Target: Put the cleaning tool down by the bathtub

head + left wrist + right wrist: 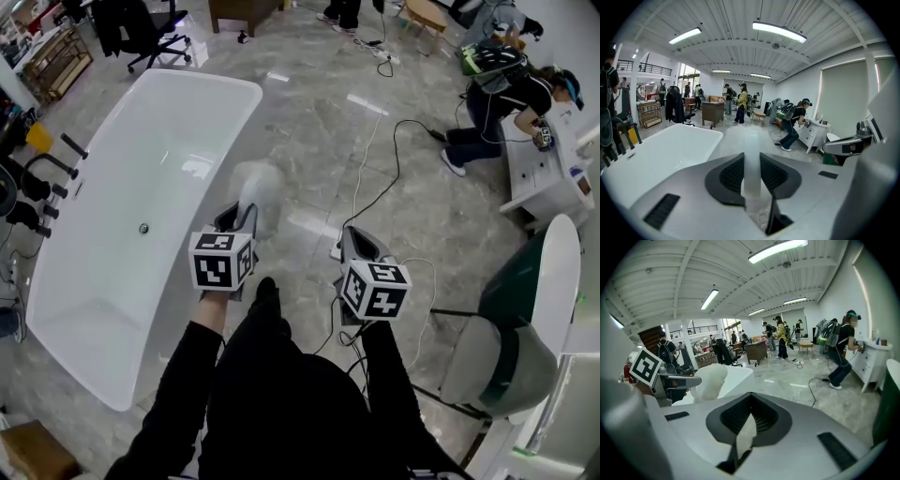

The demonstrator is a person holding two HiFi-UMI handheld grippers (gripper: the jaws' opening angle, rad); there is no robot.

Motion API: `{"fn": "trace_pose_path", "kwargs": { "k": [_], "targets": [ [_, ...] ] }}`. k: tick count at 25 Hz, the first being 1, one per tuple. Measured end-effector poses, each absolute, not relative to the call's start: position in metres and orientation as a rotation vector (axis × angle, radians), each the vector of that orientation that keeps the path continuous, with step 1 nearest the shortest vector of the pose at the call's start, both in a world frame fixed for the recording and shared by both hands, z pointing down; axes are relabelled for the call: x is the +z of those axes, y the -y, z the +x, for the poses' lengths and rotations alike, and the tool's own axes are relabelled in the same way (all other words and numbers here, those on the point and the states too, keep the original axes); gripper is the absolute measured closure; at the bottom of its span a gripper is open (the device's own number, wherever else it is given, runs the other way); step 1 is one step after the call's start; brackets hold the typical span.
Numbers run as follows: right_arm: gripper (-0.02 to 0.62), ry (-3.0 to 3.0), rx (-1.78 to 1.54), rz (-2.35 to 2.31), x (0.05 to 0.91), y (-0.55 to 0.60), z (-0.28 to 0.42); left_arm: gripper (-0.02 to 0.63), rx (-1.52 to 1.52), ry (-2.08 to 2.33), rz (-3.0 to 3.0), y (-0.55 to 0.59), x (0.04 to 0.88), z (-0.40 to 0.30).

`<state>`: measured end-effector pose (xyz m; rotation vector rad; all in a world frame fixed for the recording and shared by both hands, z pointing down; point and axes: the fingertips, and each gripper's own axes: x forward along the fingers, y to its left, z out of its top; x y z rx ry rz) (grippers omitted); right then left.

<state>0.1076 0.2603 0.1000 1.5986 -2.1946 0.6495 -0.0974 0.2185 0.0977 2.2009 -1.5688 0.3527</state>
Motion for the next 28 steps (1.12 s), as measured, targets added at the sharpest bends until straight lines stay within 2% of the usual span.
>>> {"fn": "trace_pose_path", "kwargs": {
  "k": [7,19,28],
  "targets": [
    [0.595,2.153,0.7,1.678,0.116,-0.216,0.126,0.512,0.382,1.529,2.182,-0.165,0.123,-0.094],
    [0.595,2.009,0.777,1.711,0.139,-0.073,0.141,0.512,0.402,1.441,2.14,-0.014,0.154,-0.095],
    [0.595,1.951,0.783,1.693,0.17,-0.013,0.154,0.512,0.442,1.392,2.103,0.041,0.202,-0.073]
  ]
}}
